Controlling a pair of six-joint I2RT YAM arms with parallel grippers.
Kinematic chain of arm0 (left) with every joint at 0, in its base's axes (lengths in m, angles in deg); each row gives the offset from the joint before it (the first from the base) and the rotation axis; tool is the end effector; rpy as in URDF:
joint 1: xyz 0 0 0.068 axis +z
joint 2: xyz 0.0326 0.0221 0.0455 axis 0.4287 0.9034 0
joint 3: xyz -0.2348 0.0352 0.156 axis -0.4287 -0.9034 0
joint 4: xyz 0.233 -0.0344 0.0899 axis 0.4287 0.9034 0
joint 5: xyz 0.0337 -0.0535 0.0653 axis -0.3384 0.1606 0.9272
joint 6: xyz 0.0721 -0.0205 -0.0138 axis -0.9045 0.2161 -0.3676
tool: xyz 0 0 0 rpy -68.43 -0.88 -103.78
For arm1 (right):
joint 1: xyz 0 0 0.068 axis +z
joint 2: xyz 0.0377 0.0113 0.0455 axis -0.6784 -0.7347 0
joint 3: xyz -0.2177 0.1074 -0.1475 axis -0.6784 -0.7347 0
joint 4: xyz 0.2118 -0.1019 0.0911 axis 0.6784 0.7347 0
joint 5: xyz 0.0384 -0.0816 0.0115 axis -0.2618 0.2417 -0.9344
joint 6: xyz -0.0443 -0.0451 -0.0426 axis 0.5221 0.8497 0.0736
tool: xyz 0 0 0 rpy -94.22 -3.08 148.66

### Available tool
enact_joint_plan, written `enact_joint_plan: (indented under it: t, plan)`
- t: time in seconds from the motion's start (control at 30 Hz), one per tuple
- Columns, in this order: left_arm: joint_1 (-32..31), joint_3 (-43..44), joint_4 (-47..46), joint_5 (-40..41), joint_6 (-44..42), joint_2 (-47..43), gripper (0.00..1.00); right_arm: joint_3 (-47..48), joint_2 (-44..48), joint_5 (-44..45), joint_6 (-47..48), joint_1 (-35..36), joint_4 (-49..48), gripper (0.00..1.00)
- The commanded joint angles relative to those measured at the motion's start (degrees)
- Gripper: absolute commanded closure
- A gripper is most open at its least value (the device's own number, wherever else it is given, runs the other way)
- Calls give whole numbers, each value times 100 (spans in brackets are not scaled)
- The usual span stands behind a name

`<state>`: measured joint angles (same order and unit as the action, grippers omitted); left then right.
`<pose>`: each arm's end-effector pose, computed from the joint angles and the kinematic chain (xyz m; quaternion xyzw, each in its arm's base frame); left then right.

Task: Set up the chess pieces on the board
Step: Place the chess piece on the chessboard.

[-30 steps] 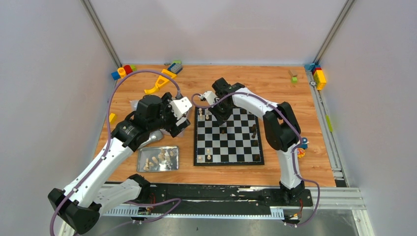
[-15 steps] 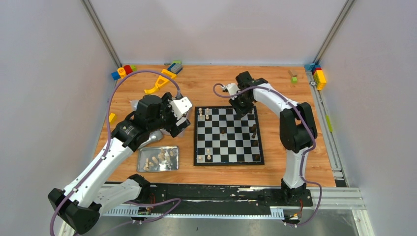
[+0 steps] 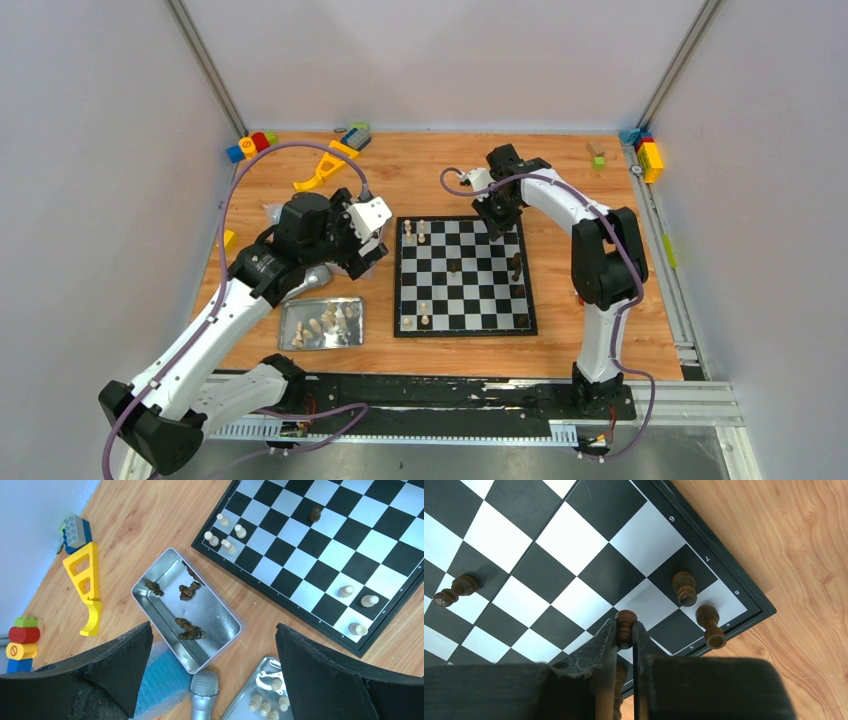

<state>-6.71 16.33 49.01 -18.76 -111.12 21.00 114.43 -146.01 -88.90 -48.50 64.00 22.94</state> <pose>0.1759 -0.1205 0.3394 0.4425 0.7513 -0.0899 0.4814 0.3724 0.1581 0.1929 -0.3922 0.9063 0.0902 0.1288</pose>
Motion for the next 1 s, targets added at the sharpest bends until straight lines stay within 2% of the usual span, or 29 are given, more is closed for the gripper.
enact_joint_plan:
  t: [0.0, 0.67, 0.97]
  plan:
    - [28, 131, -200, -89, -30, -9, 0, 66, -84, 165, 72, -53, -119, 99]
    - [29, 118, -200, -81, -45, -22, 0, 183, -291, 173, 83, -123, -156, 95]
    - [28, 109, -209, -70, -43, -26, 0, 211, -339, 117, 34, -116, -183, 90]
